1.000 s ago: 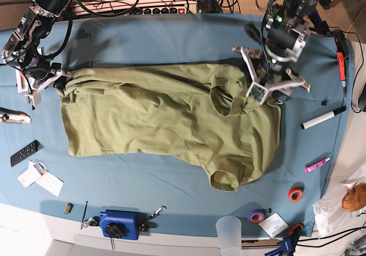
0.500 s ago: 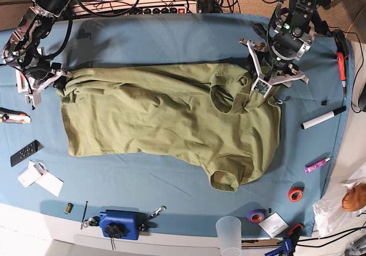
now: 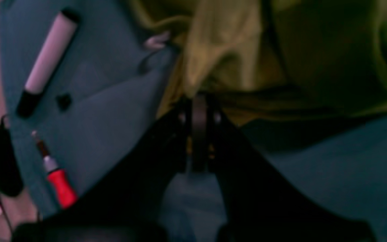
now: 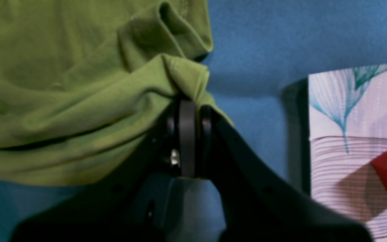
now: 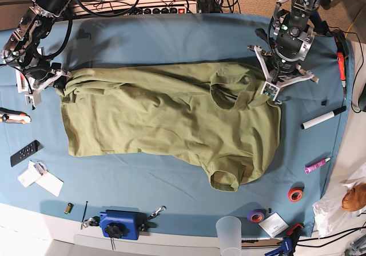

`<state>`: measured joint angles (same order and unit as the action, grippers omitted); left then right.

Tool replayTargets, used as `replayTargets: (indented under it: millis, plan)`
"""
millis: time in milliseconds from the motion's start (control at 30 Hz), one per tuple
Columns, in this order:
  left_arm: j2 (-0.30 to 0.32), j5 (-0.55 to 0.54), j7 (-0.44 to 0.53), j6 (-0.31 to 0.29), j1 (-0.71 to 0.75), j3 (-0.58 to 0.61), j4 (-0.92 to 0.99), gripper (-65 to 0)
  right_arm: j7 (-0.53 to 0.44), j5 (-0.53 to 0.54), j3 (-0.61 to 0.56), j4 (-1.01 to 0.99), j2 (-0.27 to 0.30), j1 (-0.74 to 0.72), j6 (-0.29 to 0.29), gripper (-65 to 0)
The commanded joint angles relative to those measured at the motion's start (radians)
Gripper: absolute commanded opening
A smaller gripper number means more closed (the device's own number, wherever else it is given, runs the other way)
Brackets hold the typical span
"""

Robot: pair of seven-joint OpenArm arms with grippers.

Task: Layout the t-shirt on the table in an organized manner, then fold the t-shirt properly
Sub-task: 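Grasp the shoulder fabric with the left gripper and pull it outward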

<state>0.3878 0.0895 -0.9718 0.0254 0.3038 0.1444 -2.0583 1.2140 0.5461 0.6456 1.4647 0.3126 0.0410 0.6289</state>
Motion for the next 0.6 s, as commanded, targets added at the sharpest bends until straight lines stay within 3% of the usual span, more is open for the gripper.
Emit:
replayTargets:
  millis: [0,200,333,400,567]
  plan:
    - [0.006,0.016,0.011,0.004,-0.007,-0.004,-0.015,-65.0,-0.008,-0.018,0.003,0.013,0.020,-0.011,0.006,-65.0]
    - [0.006,0.053,0.009,0.002,-0.007,-0.004,-0.014,-65.0,-0.062,-0.096,0.003,0.013,0.024,-0.011,0.006,-65.0]
    - [0.006,0.077,-0.017,0.003,-0.006,-0.049,-0.014,-65.0,-0.068,-0.110,0.003,0.013,0.058,-0.011,0.002,-65.0]
    - [0.006,0.051,-0.024,-0.002,-0.005,-0.091,-0.014,-65.0,-0.072,-0.110,0.003,0.013,0.081,-0.011,0.000,-65.0]
    - [0.006,-0.094,-0.031,-0.098,-0.005,-0.183,0.017,-65.0,-0.069,-0.110,0.003,0.013,0.106,-0.010,-0.024,-65.0]
